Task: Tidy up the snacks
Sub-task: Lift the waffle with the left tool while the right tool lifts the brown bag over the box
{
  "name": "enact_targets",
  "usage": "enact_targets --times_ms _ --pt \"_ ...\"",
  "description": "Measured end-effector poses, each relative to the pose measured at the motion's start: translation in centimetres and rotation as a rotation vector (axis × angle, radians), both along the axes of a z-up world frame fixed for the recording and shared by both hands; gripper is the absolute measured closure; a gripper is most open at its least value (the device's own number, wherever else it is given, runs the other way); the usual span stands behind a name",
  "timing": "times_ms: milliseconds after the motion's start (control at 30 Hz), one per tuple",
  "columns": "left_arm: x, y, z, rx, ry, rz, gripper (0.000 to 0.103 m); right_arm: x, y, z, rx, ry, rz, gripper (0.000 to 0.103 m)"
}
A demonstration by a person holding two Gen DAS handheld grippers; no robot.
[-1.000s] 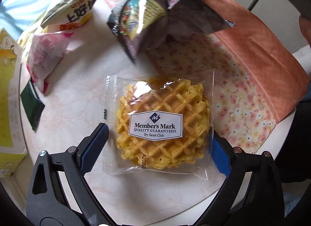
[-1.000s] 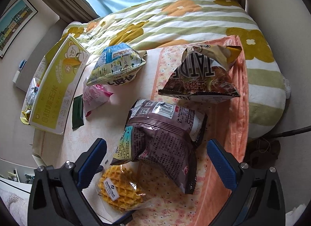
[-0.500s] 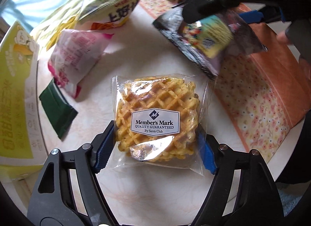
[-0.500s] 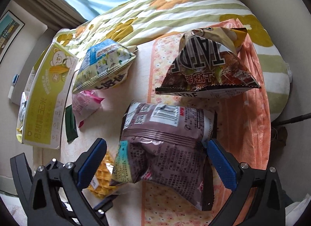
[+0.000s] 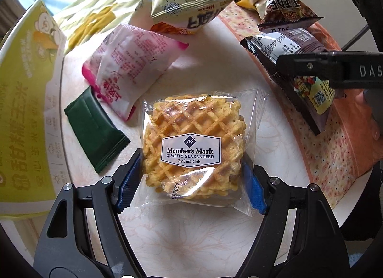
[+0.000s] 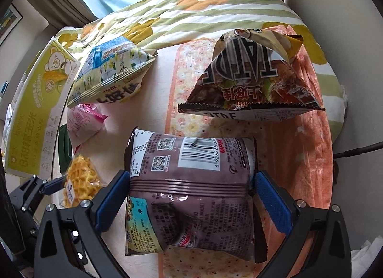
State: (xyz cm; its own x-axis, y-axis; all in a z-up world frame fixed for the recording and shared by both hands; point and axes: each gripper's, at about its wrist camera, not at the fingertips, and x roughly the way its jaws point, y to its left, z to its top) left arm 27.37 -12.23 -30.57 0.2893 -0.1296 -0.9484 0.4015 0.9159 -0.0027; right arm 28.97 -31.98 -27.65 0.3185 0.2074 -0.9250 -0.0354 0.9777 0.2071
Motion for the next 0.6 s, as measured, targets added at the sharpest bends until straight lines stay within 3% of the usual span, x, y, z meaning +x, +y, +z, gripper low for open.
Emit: enact_targets --times_ms 233,367,467,600 --pt "-2.6 -2.0 1.1 -0.004 -0.008 0.017 0.030 -0.4 0.4 -0.5 -0.038 -0.033 0.008 0.000" --pt "-3.0 -2.1 2.1 -0.005 -0.022 0.033 0.030 -0.6 1.4 -1.2 -0.085 -0.023 0.068 0.000" --pt "-3.1 -2.0 2.6 -0.004 -0.041 0.047 0.030 -1.2 2.0 -0.7 -0.094 -0.045 0.101 0.019" --pt "-3.7 -1.8 4.2 -0.011 -0.073 0.073 0.030 -2.2 1.5 0.6 -0.049 -0.058 0.097 0.026"
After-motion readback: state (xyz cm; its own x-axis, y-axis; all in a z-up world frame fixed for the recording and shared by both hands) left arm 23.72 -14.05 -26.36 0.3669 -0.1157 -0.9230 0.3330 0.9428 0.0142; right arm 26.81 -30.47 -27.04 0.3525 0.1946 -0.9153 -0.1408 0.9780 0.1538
